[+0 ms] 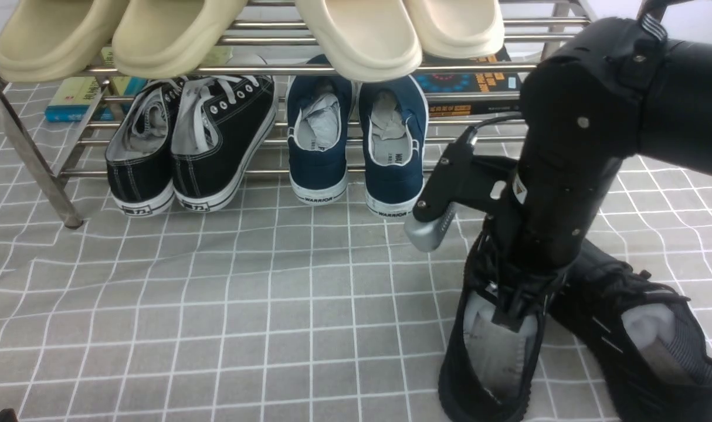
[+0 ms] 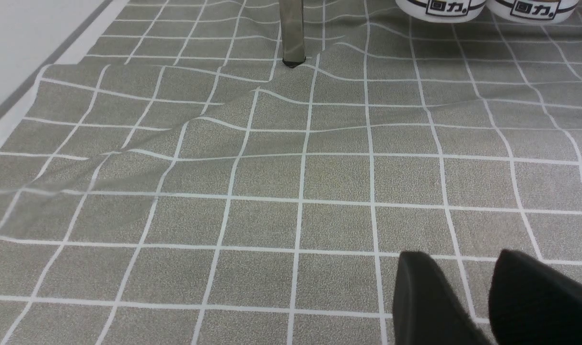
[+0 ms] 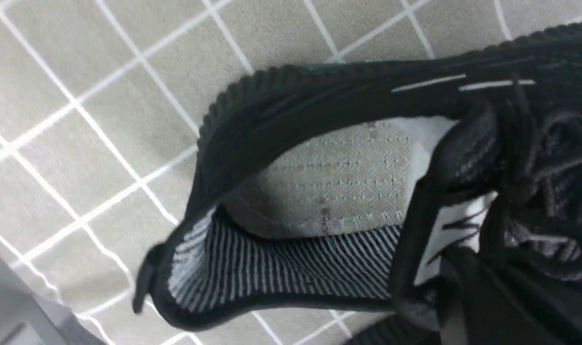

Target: Take the shoes off the shelf with your hand from the grey coffee tablecloth.

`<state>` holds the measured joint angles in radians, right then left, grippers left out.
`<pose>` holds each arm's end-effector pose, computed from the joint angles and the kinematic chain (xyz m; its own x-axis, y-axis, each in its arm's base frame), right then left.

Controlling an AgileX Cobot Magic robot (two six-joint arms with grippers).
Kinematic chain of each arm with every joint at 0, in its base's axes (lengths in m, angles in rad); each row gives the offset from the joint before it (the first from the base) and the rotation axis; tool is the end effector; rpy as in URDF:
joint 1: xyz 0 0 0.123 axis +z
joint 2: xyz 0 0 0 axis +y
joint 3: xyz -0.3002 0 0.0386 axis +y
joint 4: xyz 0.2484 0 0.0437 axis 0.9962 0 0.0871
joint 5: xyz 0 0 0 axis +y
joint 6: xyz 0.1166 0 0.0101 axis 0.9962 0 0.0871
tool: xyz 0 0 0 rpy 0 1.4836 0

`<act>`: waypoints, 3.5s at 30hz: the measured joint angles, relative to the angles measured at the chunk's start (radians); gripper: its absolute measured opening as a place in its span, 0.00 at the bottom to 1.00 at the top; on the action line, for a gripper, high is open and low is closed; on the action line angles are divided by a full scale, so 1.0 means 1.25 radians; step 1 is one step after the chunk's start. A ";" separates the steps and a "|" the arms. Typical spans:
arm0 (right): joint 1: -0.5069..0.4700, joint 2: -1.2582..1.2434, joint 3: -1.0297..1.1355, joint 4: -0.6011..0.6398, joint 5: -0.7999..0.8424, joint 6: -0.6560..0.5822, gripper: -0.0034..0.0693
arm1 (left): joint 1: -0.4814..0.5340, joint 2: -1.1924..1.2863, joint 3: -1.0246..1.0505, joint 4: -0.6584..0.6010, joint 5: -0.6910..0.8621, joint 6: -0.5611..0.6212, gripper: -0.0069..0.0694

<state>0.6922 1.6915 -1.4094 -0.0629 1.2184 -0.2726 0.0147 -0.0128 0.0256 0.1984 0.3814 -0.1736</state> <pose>0.2689 0.2139 0.2738 -0.5448 -0.8278 -0.1338 -0.8234 0.5583 -0.1014 0.0596 0.0095 0.1637 -0.2966 0.0065 -0.9550 -0.0815 0.9962 0.0321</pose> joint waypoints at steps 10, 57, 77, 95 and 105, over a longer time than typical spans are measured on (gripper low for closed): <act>0.000 -0.004 0.001 -0.002 0.003 0.393 0.53 | 0.000 0.000 0.000 0.000 0.000 0.000 0.41; 0.002 0.101 0.055 -0.034 -0.142 1.063 0.73 | 0.000 0.000 0.000 0.000 0.000 0.000 0.41; 0.007 0.054 0.054 0.079 -0.029 0.523 0.17 | 0.000 0.000 0.000 0.000 0.000 0.000 0.41; -0.040 0.052 0.149 -0.016 -0.066 0.574 0.17 | 0.000 0.000 0.000 0.000 0.000 0.000 0.41; -0.053 0.023 0.127 -0.037 -0.001 0.549 0.62 | 0.000 0.000 0.000 0.000 0.000 0.000 0.41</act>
<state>0.6255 1.7207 -1.2511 -0.1096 1.2177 0.4138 0.0147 -0.0128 0.0256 0.1984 0.3814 -0.1733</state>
